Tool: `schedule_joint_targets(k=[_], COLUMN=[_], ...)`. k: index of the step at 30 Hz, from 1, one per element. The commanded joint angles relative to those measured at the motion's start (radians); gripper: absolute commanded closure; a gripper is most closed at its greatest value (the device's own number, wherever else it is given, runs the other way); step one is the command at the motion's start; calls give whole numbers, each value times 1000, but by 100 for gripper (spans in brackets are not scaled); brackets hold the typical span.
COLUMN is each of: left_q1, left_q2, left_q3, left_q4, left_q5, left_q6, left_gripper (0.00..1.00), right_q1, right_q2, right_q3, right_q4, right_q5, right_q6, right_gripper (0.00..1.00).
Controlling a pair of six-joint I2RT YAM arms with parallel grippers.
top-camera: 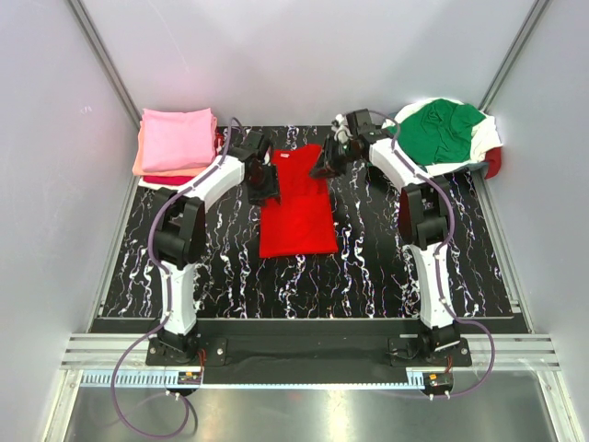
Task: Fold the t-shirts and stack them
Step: Fold the tshirt
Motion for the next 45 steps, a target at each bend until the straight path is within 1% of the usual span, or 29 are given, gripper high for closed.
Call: schedule_joint_targets(k=[1, 2, 5, 6, 8, 10, 12, 15, 21, 23, 24, 25, 26, 27, 28, 31, 32, 33, 35, 36, 37, 38, 39, 40, 41, 42, 43, 45], left_q1=[7, 7, 7, 7, 7, 7, 7, 7, 10, 10, 10, 10, 10, 10, 10, 10, 10, 10, 9, 9, 7, 5, 4, 4, 4, 4, 4, 4], left_q2=[-32, -29, -26, -26, -26, -23, -18, -12, -32, -44, -62, -75, -88, -117, -136, -213, -236, -275, -318, -361, -384, -409, -459, -486, -530, -549, -565, -598], left_q3=[65, 59, 28, 20, 6, 0, -12, -18, -34, -31, -29, -27, -26, -26, -29, -49, -63, -78, -145, -176, -208, -284, -328, -415, -458, -496, -567, -627], left_q4=[-16, -15, 4, 14, 21, 27, 36, 36, 25, 18, 8, 4, -4, -16, -25, -50, -51, -48, -36, -15, -1, 14, 54, 74, 94, 131, 151, 205], left_q5=[-23, -20, -12, -11, -1, 6, 11, 14, 6, 0, -3, -4, -9, -17, -21, -38, -43, -41, -32, -21, -17, -12, -9, -6, -6, 0, 6, 22], left_q6=[31, 31, 28, 25, 22, 20, 20, 24, 20, 16, 16, 13, 13, 13, 13, 13, 10, 7, -10, -18, -27, -44, -50, -68, -78, -84, -98, -107], left_gripper=[49, 50, 50, 50, 50, 50, 50, 50, 51, 51, 51, 50, 50, 50, 50, 48, 46, 45, 43, 43, 43, 43, 43, 43, 43, 42, 43, 42], right_q1=[-36, -40, -60, -65, -76, -80, -95, -117, -129, -129, -129, -129, -129, -129, -129, -131, -131, -131, -131, -131, -131, -131, -131, -131, -129, -125, -123, -116], right_q2=[77, 99, 189, 236, 286, 338, 370, 393, 384, 363, 335, 317, 299, 259, 237, 133, 102, 26, -69, -173, -227, -281, -382, -428, -470, -540, -573, -640], right_q3=[134, 154, 253, 272, 339, 369, 376, 344, 332, 336, 341, 346, 356, 364, 375, 366, 329, 295, 139, 70, -2, -162, -243, -321, -467, -539, -670, -778], right_q4=[87, 99, 116, 116, 96, 89, 104, 139, 133, 139, 141, 142, 135, 130, 127, 92, 77, 43, 17, 7, 3, 7, 19, 23, 33, 44, 58, 101], right_q5=[-145, -173, -184, -187, -193, -196, -196, -200, -205, -222, -226, -239, -239, -242, -251, -250, -237, -216, -135, -104, -38, -7, 20, 68, 83, 95, 109, 111], right_q6=[84, 97, 129, 141, 146, 143, 146, 163, 152, 158, 163, 163, 161, 158, 156, 132, 118, 80, 37, 3, -11, -17, -24, -26, -26, -26, -23, -28], right_gripper=[73, 73, 74, 74, 75, 76, 76, 77, 77, 72, 68, 54, 46, 40, 30, 22, 19, 16, 13, 13, 12, 12, 12, 12, 12, 13, 14, 15])
